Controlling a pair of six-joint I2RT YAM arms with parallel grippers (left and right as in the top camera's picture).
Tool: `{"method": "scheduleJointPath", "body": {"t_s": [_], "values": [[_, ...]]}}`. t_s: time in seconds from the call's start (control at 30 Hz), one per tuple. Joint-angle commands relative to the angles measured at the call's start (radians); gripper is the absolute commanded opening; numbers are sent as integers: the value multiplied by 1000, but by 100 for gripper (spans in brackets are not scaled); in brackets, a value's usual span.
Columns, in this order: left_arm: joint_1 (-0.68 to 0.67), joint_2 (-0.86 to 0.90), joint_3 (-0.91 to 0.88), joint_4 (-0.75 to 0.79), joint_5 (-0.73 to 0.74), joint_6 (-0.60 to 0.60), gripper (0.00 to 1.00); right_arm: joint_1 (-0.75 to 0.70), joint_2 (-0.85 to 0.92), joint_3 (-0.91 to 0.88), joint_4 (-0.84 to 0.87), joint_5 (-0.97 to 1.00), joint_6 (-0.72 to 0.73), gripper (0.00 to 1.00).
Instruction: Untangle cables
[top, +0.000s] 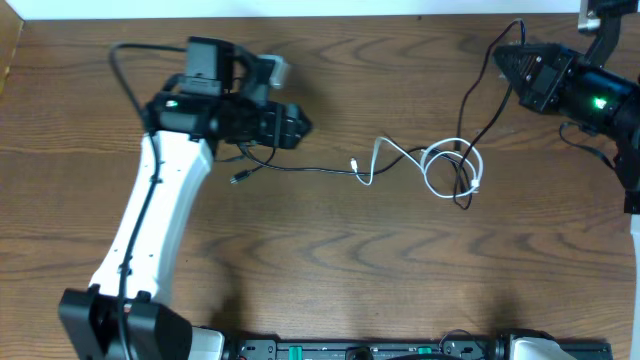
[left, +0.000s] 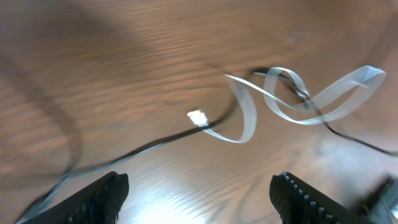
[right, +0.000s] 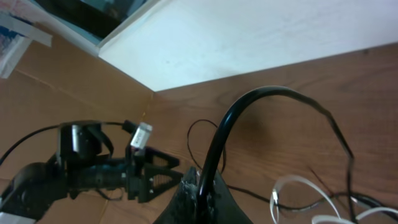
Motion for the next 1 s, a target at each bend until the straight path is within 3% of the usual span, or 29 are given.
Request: {"method": "scheduleJointPath", "body": {"t_s": [0.0,0.23,0.67,0.73,0.77,0.8,0.83,0.97], "values": [[-84,55,10,43,156,88,78,6,-10,21,-18,-6,-28,1],[-277,188,10,251,190,87,78,6,-10,21,-56,-10,-43,1],[-454,438,10,646,158,-8,74,6,-10,21,-127,-22,-91,1],[-468,464,10,670,123,-7,56,6,-10,21,-135,-22,-106,1],[-472,474,10,673,97,-8,32,6,-10,21,-138,-21,-113,1],[-472,477,10,669,75,-8,13,6,-10,21,-138,-21,-114,1],[-472,478,10,657,54,-9,8,6,-10,21,-139,-21,-115,1],[-451,456,10,598,-46,-66,7,4,-10,21,-122,-21,-120,1]]}}
